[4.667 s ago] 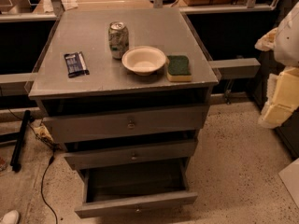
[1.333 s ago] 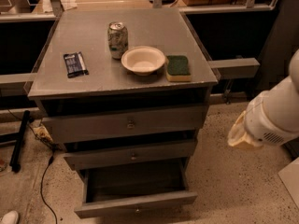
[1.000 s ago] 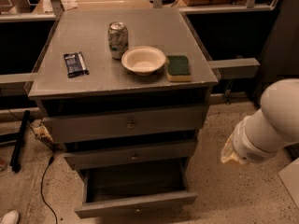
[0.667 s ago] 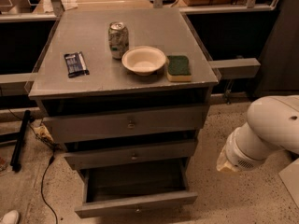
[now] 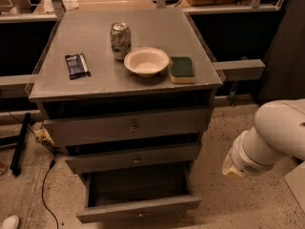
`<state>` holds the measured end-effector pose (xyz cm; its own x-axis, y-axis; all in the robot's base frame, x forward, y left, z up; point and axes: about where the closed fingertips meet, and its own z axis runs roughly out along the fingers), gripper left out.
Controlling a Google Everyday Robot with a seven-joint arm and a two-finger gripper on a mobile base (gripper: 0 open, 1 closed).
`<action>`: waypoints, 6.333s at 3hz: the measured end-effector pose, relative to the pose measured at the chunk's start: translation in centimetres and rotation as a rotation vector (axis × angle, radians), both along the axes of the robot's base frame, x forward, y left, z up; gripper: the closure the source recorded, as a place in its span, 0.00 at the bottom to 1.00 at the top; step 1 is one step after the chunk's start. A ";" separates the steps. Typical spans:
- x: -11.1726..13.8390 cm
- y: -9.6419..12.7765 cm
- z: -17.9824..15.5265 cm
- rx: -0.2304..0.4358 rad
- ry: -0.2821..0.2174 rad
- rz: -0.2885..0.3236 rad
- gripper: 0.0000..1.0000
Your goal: Close bottom drawer
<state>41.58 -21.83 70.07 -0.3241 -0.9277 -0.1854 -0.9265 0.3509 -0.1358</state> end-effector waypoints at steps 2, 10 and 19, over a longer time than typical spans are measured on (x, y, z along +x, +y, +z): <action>-4.0 -0.3 -6.0 -0.025 -0.037 -0.108 1.00; -8.0 2.2 -33.9 0.083 0.250 -0.204 1.00; 0.1 7.5 -53.3 0.183 0.258 -0.326 1.00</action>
Offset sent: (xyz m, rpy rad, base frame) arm -0.0599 -0.0149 -0.1532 -0.0335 0.0111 -0.2476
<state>41.70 -14.32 16.77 -0.6513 -0.7287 -0.2116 -0.7588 0.6269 0.1768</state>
